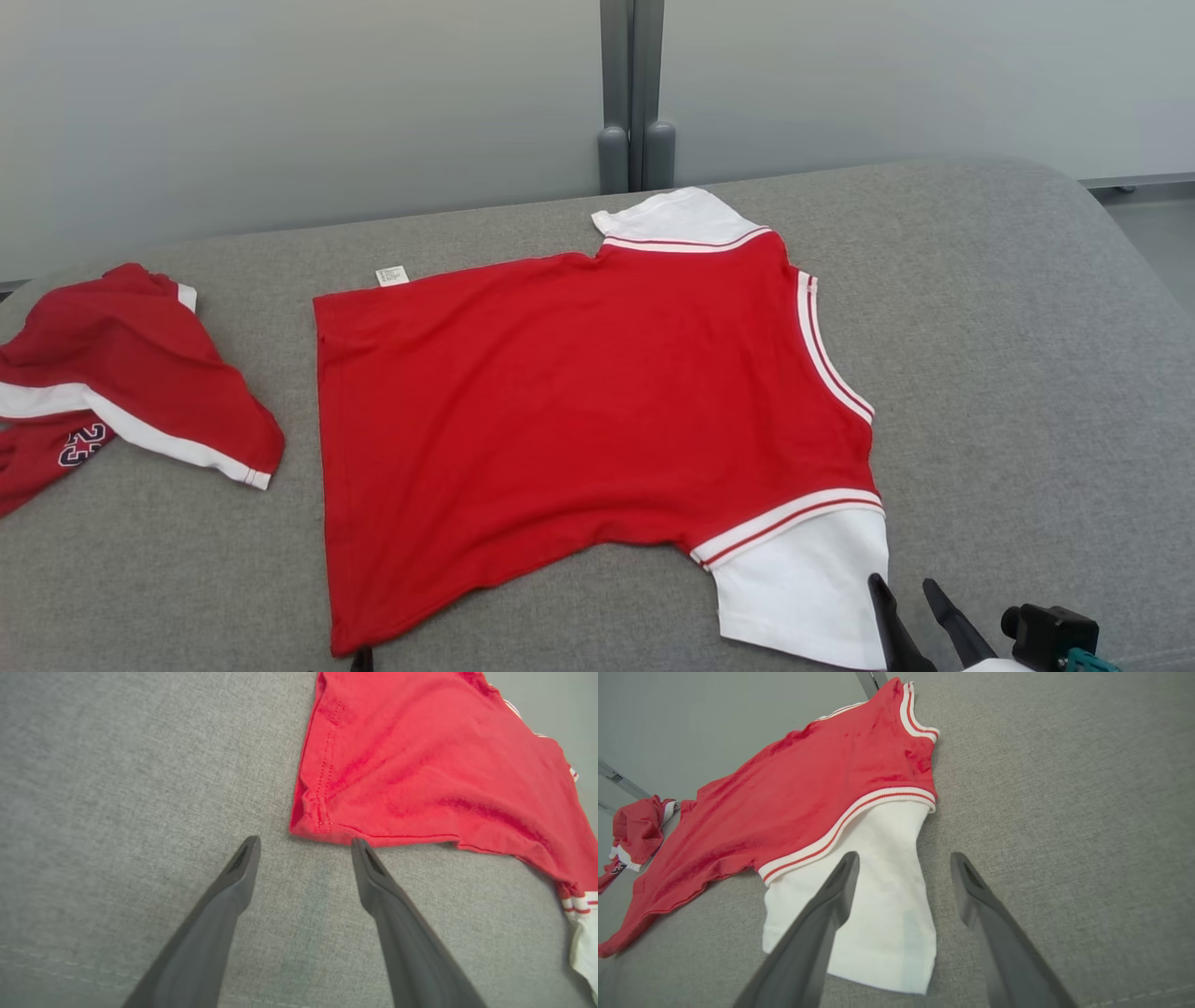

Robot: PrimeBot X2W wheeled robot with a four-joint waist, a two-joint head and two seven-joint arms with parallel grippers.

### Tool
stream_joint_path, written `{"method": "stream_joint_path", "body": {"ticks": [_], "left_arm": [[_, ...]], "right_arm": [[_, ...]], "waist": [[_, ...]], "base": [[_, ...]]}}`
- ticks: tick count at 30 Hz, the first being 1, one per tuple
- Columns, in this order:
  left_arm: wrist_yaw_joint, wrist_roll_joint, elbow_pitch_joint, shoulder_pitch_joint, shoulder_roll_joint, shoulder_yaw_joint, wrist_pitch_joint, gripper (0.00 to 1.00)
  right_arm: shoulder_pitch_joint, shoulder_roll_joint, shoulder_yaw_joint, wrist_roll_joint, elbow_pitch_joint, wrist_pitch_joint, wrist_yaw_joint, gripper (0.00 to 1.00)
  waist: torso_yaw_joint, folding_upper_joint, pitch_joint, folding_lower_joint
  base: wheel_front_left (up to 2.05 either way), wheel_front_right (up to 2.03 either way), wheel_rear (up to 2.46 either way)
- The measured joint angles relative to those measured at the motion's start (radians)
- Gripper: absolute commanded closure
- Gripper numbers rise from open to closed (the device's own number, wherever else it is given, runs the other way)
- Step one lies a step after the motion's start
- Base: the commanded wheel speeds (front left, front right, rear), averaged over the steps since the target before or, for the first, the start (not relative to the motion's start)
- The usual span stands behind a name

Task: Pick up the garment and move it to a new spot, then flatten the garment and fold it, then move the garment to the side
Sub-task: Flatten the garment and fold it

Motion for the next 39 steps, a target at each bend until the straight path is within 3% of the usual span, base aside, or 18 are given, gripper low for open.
{"method": "stream_joint_path", "body": {"ticks": [9, 22, 24, 26, 29, 31, 39], "left_arm": [[0.000, -0.233, -0.032, -0.002, 0.000, -0.003, 0.040, 0.00], [0.013, -0.377, -0.031, -0.053, 0.000, -0.006, 0.044, 0.02], [0.013, -0.385, -0.030, -0.060, 0.000, -0.006, 0.038, 0.12], [0.015, -0.390, -0.028, -0.071, 0.000, -0.004, 0.027, 0.48], [0.022, -0.390, -0.023, -0.086, 0.000, -0.008, 0.016, 0.72], [0.022, -0.390, -0.021, -0.095, 0.000, -0.017, 0.015, 1.00], [0.023, -0.389, -0.010, -0.115, -0.001, -0.033, -0.016, 1.00]], "right_arm": [[-0.001, 0.000, 0.030, -0.009, 0.035, 0.000, 0.030, 0.00], [-0.005, 0.000, 0.053, -0.007, 0.100, 0.012, 0.052, 0.00], [-0.005, 0.001, 0.060, -0.005, 0.106, 0.012, 0.058, 0.00], [-0.005, 0.002, 0.065, -0.005, 0.117, 0.022, 0.061, 0.00], [-0.008, 0.003, 0.066, -0.001, 0.127, 0.021, 0.062, 0.00], [-0.014, 0.005, 0.066, 0.006, 0.135, 0.021, 0.066, 0.00], [-0.043, 0.014, 0.085, 0.021, 0.170, 0.021, 0.080, 0.03]], "waist": [[-0.012, 0.0000, 0.010, 0.0000], [-0.028, 0.0000, 0.033, 0.0000], [-0.030, 0.0000, 0.039, 0.0000], [-0.032, 0.0000, 0.046, 0.0000], [-0.035, 0.0000, 0.056, 0.0000], [-0.037, 0.0000, 0.060, 0.0000], [-0.035, 0.0000, 0.069, 0.0000]], "base": [[0.00, 0.00, 0.00], [0.00, 0.00, 0.00], [0.00, 0.00, 0.00], [0.00, 0.00, 0.00], [0.00, 0.00, 0.00], [0.00, 0.00, 0.00], [0.00, 0.00, 0.00]]}}
